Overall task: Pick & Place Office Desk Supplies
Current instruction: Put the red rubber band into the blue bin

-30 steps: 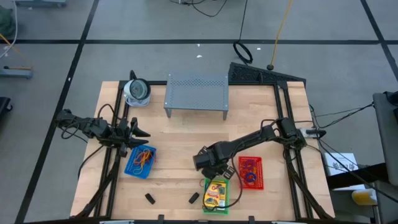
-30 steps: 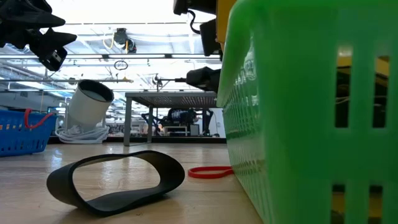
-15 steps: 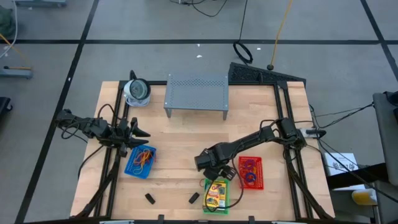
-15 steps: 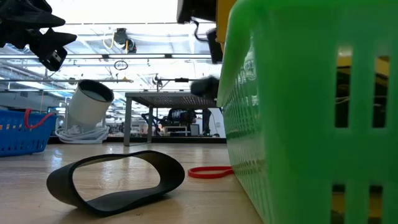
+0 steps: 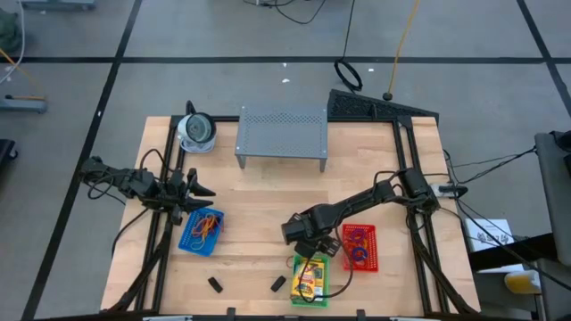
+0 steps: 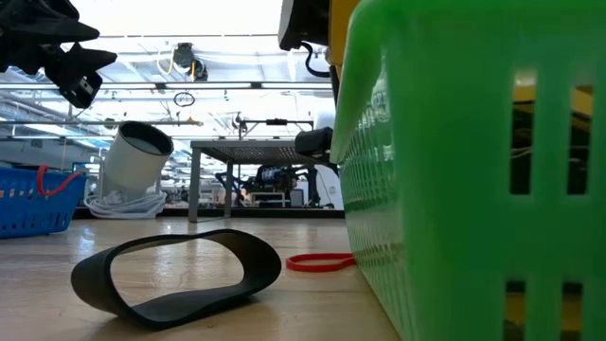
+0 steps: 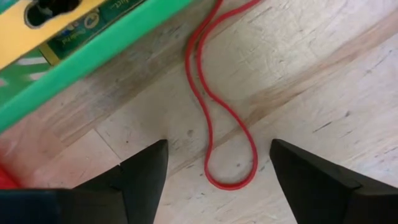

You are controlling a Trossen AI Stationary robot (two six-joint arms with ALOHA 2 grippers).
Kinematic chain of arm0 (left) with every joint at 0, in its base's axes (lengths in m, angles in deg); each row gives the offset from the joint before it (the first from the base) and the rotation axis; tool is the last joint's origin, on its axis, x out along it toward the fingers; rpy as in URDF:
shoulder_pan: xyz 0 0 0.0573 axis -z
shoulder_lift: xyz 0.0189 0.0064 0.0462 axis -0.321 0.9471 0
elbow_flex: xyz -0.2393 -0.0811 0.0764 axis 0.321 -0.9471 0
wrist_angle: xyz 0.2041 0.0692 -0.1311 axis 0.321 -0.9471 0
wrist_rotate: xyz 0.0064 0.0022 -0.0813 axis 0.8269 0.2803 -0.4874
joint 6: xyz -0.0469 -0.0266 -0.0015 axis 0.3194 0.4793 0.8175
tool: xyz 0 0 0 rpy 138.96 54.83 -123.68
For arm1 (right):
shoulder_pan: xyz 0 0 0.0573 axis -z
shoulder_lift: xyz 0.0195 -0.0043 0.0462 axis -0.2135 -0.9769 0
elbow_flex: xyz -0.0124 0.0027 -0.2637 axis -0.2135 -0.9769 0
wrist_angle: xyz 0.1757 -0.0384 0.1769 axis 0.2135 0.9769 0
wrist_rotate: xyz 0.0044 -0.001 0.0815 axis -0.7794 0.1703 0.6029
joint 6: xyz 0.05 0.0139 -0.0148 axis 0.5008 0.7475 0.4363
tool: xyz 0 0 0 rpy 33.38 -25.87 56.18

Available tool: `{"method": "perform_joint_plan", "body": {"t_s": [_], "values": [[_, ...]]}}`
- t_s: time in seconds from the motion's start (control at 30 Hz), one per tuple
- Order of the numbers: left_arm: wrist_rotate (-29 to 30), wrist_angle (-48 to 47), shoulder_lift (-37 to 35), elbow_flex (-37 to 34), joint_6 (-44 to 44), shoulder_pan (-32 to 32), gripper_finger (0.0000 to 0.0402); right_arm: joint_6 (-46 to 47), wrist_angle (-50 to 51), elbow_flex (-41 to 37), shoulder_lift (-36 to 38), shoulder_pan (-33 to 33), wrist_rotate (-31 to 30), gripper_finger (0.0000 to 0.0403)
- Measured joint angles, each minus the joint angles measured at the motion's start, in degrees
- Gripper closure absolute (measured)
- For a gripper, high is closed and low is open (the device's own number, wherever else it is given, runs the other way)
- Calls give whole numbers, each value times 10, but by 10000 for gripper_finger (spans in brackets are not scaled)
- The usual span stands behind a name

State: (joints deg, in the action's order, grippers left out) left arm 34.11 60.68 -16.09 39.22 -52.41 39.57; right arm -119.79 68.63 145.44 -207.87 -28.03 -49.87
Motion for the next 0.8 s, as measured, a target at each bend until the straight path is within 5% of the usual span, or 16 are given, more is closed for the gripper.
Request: {"method": "perform_joint_plan", "body": {"t_s": [0.8], "values": [[0, 0, 0, 0, 0, 0, 247, -8, -13, -4, -2, -1, -46, 147]]}}
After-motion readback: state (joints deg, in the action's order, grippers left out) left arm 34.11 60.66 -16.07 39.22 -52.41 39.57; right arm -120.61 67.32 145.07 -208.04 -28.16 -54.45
